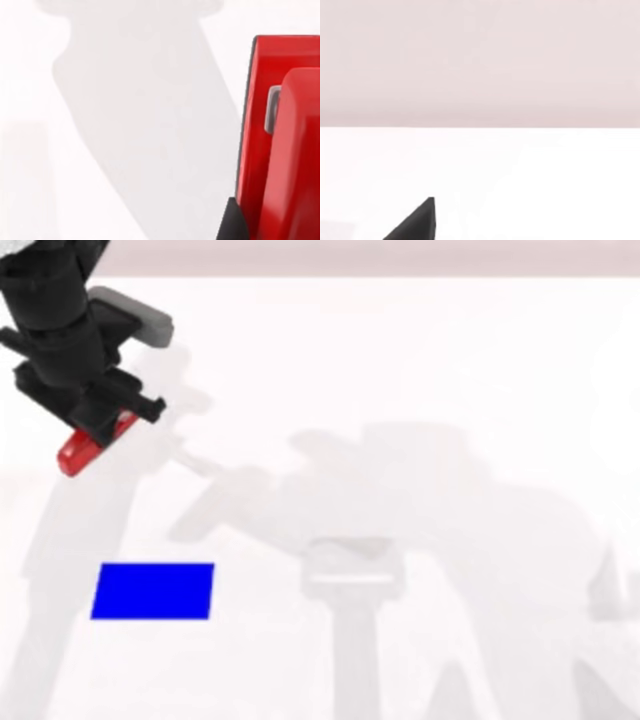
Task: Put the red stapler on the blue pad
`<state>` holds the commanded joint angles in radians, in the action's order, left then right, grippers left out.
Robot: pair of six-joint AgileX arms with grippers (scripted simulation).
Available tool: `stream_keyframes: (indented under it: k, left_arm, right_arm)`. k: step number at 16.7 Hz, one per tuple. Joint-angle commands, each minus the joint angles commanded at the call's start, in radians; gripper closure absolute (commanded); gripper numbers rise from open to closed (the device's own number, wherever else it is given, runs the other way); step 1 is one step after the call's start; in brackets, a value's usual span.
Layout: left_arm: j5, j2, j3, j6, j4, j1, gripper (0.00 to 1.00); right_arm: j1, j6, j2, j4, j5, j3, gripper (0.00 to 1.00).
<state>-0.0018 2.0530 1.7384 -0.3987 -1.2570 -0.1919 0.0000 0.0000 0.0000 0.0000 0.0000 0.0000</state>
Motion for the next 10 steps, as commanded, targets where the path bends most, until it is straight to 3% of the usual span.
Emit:
stream_keyframes:
  k: [4,10]
  left_arm:
    - [0.0,-0.027,-0.032,-0.07,0.008,-0.016,1.0]
    - [0.002,-0.158,-0.209,-0.409,0.044,-0.074,1.0]
  right_arm:
    - [0.0,0.0,0.0,0.0,0.0,0.0,0.0]
    - [0.0,0.0,0.0,0.0,0.0,0.0,0.0]
